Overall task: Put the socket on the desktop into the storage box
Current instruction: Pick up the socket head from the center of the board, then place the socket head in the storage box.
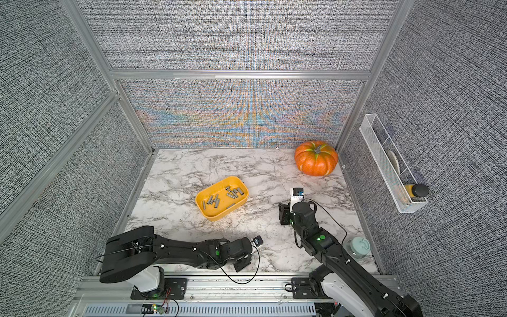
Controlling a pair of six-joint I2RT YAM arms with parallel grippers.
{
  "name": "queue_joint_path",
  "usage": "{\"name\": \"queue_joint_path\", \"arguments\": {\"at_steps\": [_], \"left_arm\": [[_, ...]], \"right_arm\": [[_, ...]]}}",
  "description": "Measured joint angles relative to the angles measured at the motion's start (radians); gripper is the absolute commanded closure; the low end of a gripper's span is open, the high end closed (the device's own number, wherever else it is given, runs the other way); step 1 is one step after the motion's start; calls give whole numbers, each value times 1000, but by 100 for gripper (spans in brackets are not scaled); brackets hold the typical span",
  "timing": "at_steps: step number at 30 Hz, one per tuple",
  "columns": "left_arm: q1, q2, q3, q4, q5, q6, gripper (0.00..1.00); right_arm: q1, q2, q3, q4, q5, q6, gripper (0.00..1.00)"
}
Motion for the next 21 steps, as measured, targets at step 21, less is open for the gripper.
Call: {"name": "queue_joint_path", "arguments": {"at_steps": [21], "left_arm": [[216, -265, 116, 2, -240, -175, 100]], "right_arm": [[0, -50, -13, 10, -32, 31, 53]]}}
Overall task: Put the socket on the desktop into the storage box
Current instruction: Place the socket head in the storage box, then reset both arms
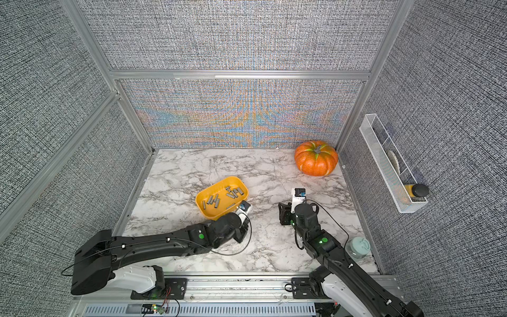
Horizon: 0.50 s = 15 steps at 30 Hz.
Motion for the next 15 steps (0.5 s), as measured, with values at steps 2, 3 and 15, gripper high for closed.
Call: {"name": "queue_joint_path", "arguments": {"at_steps": [2, 3, 15], "left_arm": [[94, -4, 8, 43, -6, -30, 100], [142, 3, 11, 63, -7, -46, 100], [386, 216, 89, 133, 20, -143, 75]], "right_arm": [[2, 2, 0, 3, -21, 7, 53], [2, 1, 0, 3, -27, 11, 53], [2, -28, -36, 35, -73, 24, 52]]}}
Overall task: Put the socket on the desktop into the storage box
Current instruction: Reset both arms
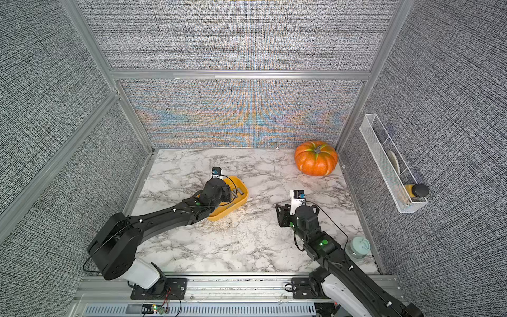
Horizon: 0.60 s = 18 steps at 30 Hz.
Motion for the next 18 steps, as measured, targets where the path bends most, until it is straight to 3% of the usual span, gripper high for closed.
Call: {"name": "queue_joint_path", "arguments": {"at_steps": [4, 6, 8, 12, 15, 18], "left_arm": [[34, 26, -31, 32, 11, -8, 73], [46, 26, -49, 35, 18, -16, 66], [46, 5, -66, 38, 38, -22, 50], [49, -135, -117, 55, 43, -22, 1], [49, -283, -158, 85, 40, 6, 1], [48, -445, -211, 101, 23, 47, 1]], "right_arm": [[0, -13, -8, 9, 2, 1, 51], [0, -17, -13, 16, 9, 3, 50], [0, -19, -17, 17, 19, 3, 49], [0, -73, -27, 26, 42, 3, 45], [-1, -109, -28, 28, 69, 4, 31], [-1, -159, -34, 37, 103, 30, 25]]}}
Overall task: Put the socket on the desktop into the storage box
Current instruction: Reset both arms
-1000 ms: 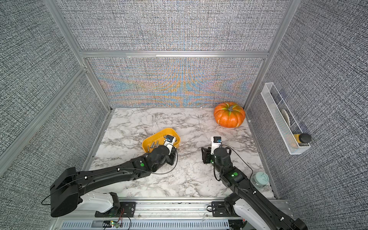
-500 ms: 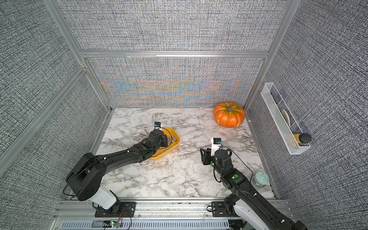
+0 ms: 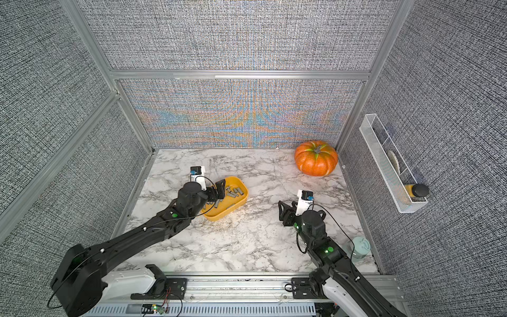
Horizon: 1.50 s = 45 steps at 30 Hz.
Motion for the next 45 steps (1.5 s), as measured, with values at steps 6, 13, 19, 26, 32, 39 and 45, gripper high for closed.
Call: {"name": "queue_joint_path", "arguments": {"at_steps": [6, 13, 19, 26, 32, 39, 45], "left_arm": [[-2, -381, -216, 94, -143, 124, 0], [24, -609, -449, 291, -465, 306, 0], [240, -542, -624, 492, -555, 343, 0], [473, -220, -565, 544, -473, 265, 0], [503, 42, -504, 561, -415, 297, 0], [591, 56, -526, 648, -206, 316, 0], [605, 103, -561, 779, -58, 348, 0]], "right_arm": [[1, -84, -17, 48, 101, 92, 1], [1, -56, 42, 139, 289, -56, 1], [-45, 25, -125, 392, 383, -319, 1], [-196, 163, -236, 650, 293, -476, 1], [-266, 333, -267, 772, 236, -519, 1], [-343, 494, -243, 854, 178, -515, 1], [-361, 635, -233, 927, 135, -515, 1]]}}
